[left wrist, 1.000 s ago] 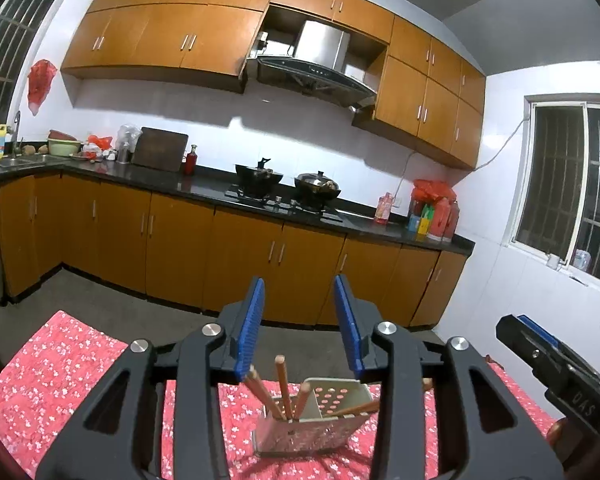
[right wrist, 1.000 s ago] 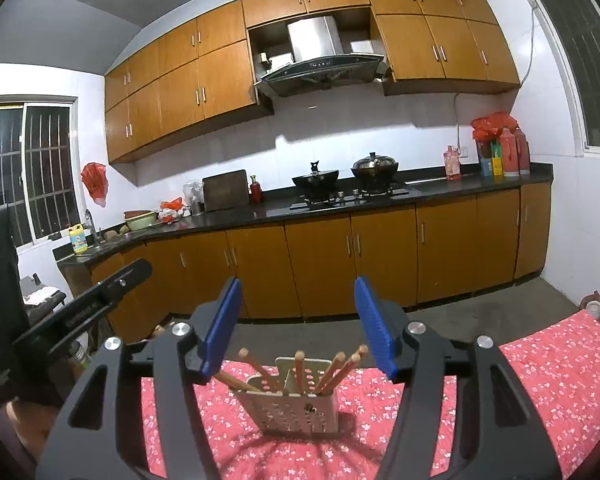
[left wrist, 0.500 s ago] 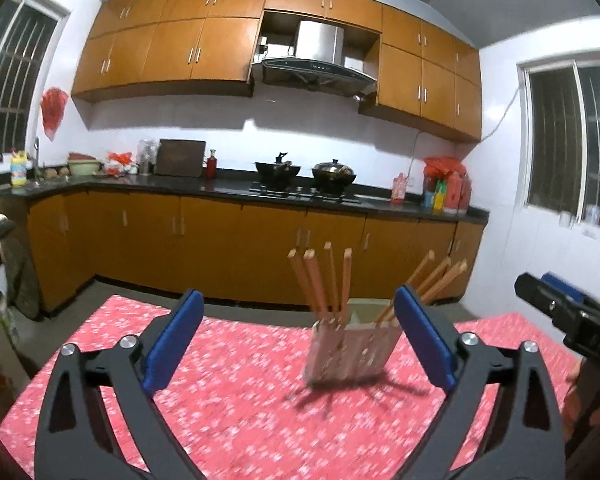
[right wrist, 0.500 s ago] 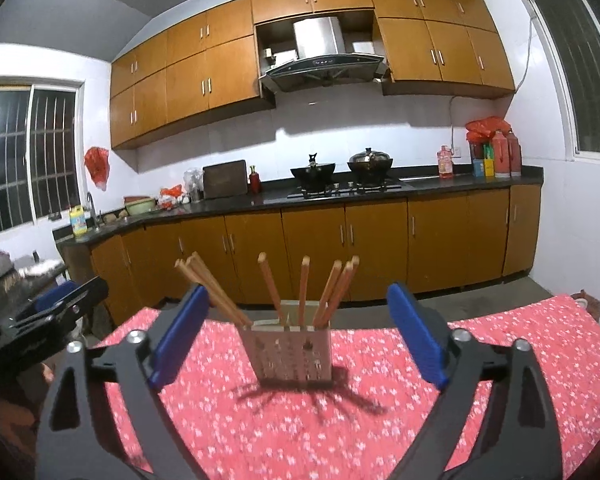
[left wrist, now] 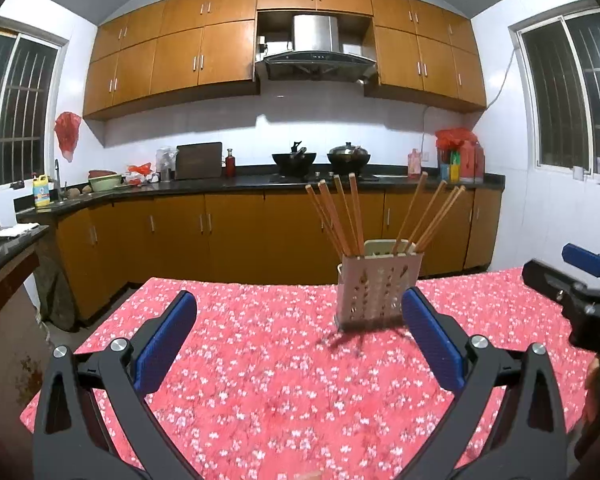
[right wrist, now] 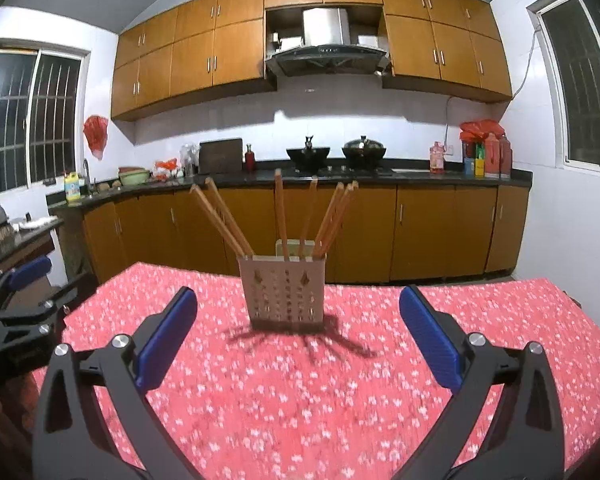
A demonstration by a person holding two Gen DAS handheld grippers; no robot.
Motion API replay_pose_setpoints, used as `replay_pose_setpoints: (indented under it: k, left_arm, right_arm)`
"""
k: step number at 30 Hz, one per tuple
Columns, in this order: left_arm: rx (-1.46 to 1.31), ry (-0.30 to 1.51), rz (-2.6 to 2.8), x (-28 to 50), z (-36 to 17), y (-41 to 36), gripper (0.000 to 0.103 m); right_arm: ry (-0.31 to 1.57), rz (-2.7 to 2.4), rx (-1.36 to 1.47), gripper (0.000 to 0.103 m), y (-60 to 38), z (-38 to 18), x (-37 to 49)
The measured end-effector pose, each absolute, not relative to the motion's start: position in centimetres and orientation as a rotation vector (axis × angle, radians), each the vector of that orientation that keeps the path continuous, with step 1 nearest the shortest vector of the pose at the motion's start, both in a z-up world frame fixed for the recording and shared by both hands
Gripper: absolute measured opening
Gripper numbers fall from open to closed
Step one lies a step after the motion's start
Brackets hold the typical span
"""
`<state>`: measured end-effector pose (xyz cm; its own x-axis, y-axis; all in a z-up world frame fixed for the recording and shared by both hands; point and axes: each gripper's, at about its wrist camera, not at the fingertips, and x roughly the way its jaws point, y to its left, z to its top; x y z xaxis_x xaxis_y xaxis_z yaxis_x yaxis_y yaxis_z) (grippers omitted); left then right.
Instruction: Organize utensils
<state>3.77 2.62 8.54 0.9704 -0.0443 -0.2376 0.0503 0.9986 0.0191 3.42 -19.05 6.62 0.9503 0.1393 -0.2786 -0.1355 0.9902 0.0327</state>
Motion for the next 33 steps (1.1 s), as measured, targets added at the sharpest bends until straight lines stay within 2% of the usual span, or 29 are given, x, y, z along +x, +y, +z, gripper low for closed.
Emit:
replay_pose_setpoints:
  k: [17,33]
  left_arm:
    - [0.054,0.297,-0.026,1.3,4.3,2.1,0.101]
    - [0.037,0.340,-0.022,0.7,2.8,2.2,0.101]
  right_arm:
    - [0.347,0.083,-0.004,0.099,-19.1,2.0,1.1]
    - [0.383,0.053,0.033,0.099,-20.3,0.4,1.1]
